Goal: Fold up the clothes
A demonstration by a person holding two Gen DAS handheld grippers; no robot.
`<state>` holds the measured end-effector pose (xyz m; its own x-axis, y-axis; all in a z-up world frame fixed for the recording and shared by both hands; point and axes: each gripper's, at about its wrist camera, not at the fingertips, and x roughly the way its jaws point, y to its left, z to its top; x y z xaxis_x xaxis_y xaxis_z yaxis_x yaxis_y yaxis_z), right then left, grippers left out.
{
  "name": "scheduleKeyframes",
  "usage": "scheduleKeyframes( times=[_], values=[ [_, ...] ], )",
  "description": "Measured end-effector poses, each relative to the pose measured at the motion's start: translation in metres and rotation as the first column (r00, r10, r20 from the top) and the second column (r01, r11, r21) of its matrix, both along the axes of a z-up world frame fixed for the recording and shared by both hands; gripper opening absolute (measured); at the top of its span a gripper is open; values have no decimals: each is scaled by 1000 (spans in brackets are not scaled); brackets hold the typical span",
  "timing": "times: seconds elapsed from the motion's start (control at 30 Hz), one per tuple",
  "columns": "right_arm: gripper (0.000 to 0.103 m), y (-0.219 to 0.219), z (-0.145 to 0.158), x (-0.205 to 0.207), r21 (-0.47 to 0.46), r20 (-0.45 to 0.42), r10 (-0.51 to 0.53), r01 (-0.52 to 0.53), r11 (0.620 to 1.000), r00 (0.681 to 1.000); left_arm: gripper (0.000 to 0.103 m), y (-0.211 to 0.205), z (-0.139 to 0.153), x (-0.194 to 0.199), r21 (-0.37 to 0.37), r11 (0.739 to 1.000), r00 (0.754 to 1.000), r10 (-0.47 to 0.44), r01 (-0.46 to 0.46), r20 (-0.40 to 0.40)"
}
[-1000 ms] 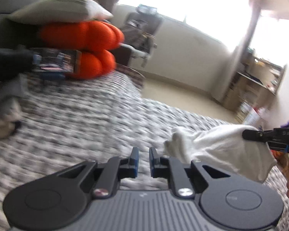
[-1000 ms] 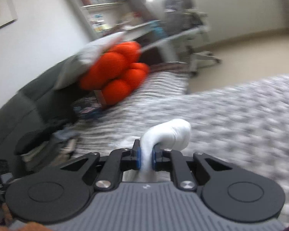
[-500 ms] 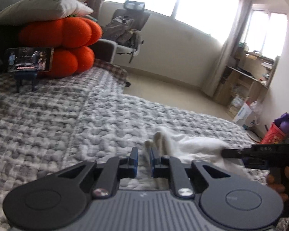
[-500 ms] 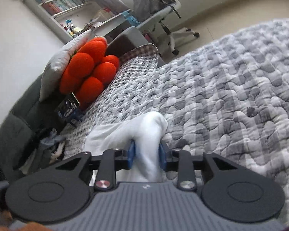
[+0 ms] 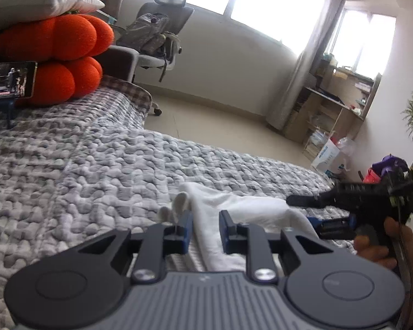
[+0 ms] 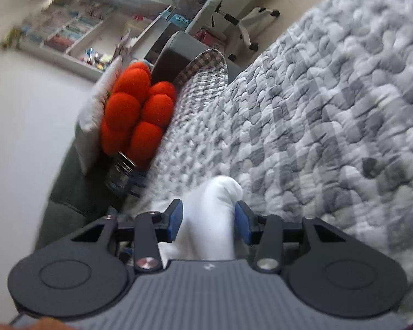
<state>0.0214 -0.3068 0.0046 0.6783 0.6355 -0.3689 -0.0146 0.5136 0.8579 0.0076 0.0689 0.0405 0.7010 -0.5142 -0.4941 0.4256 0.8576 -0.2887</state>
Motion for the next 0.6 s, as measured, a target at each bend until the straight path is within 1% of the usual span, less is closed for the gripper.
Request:
scheduleKeyframes(
  times=[0.07, 0.13, 0.2, 0.27, 0.33, 0.43, 0.47, 0.53, 0.57, 0.6],
  values=[
    [46, 1, 3, 4, -8, -2, -2, 2, 1000, 1000, 22, -8, -2, 1, 21, 1000, 1000, -10, 10, 0],
    [45, 8, 10, 8, -71, 11, 12, -11, 997, 1000, 22, -14, -4, 1, 41, 999, 1000, -10, 10, 1],
    [35, 16, 13, 11, -135, 33, 22, -17, 991, 999, 22, -17, -7, 5, 53, 999, 1000, 12, -11, -14],
    [31, 22, 14, 11, -191, 49, 26, -16, 981, 998, 22, -16, -9, 8, 47, 999, 999, 22, -21, -28],
    [28, 26, 16, 9, -217, 79, 17, 0, 976, 997, 22, -15, -11, 11, 40, 999, 999, 28, -26, -38],
    [26, 29, 22, 3, -229, 159, 15, 22, 973, 987, 21, -18, -14, 12, 56, 998, 999, 30, -28, -37],
    [26, 31, 24, 3, -249, 174, 20, 24, 968, 985, 21, -18, -15, 12, 59, 998, 999, 27, -25, -40],
    [26, 38, 24, 8, -316, 165, 24, 30, 948, 986, 17, -20, -18, 12, 58, 998, 999, 18, -15, -50],
    [26, 40, 22, 11, -338, 146, 25, 26, 941, 989, 13, -20, -19, 11, 62, 998, 999, 16, -13, -49],
    [26, 41, 19, 13, -350, 131, 26, 21, 937, 991, 10, -20, -20, 9, 67, 998, 999, 15, -12, -43]
  ],
)
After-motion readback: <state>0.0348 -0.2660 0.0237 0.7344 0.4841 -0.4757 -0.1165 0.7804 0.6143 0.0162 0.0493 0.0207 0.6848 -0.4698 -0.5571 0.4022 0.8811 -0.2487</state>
